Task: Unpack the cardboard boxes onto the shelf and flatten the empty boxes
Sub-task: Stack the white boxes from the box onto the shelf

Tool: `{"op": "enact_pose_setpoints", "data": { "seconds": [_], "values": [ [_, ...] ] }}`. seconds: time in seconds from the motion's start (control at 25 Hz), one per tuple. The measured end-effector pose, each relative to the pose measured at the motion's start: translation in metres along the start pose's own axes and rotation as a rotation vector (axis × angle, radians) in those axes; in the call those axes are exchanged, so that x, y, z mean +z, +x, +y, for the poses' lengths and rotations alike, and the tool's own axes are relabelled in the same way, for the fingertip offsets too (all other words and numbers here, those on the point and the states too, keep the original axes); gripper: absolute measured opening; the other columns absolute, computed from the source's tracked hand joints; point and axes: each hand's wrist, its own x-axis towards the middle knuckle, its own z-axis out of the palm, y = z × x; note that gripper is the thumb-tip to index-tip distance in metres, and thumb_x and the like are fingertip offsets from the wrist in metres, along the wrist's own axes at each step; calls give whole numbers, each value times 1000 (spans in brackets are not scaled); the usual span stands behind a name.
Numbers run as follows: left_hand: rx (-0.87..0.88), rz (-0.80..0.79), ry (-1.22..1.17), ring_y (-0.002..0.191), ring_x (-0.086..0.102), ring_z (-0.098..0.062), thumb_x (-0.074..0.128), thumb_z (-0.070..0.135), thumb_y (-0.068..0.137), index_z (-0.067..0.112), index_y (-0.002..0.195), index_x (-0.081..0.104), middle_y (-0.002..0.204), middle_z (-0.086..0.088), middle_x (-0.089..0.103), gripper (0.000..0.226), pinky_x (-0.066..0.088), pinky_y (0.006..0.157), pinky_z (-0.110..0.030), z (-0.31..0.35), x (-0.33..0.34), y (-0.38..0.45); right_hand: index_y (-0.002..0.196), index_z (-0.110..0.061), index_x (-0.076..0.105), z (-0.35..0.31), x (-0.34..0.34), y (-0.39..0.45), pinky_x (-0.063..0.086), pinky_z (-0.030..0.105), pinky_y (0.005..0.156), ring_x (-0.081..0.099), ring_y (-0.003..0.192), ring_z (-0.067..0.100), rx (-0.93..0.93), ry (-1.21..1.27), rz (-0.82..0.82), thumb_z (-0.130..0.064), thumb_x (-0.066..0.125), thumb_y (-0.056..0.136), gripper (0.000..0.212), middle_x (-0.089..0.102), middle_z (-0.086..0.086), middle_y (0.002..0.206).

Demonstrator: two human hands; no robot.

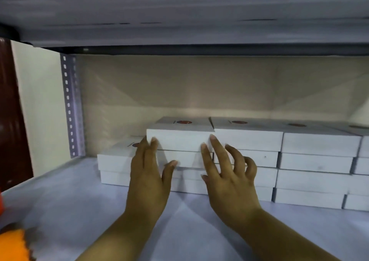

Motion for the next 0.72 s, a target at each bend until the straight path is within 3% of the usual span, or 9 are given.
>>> {"op": "enact_pose_setpoints", "data": {
  "seconds": [0.08,0.16,0.36,0.56,0.72],
  "values": [
    [10,-99,109,148,2,-15,30,56,81,22,152,1,153,12,-17,84,3,109,-21,-5,2,2,140,-12,42,0,2,-2,26,55,90,38,124,36,-4,-31,-29,-32,83,64,89,32,10,151],
    [-4,-166,203,147,-5,-16,24,57,87,23,151,-10,150,12,-29,80,4,115,-29,-7,3,4,139,-12,45,0,3,-2,25,55,91,37,125,36,-9,-67,-40,-37,77,68,82,33,10,152],
    [-27,-276,492,145,-13,-24,23,58,96,25,146,-26,153,4,-33,78,14,113,-45,-11,3,5,139,-14,43,3,7,-3,24,54,91,35,126,35,-5,-120,-82,-44,74,68,84,35,7,153],
    [-1,-300,530,144,-19,-26,24,61,94,27,145,-28,153,6,-34,80,11,113,-49,-20,6,6,139,-15,43,5,5,-1,23,53,91,36,126,33,21,-120,-73,-47,56,72,76,40,2,150],
    [38,-236,524,145,-16,-26,28,54,96,25,148,-22,156,1,-27,77,10,114,-46,-22,6,1,134,-18,47,2,-1,-4,26,51,94,36,124,32,22,-42,-97,-46,57,74,67,50,7,142]
  ]
}}
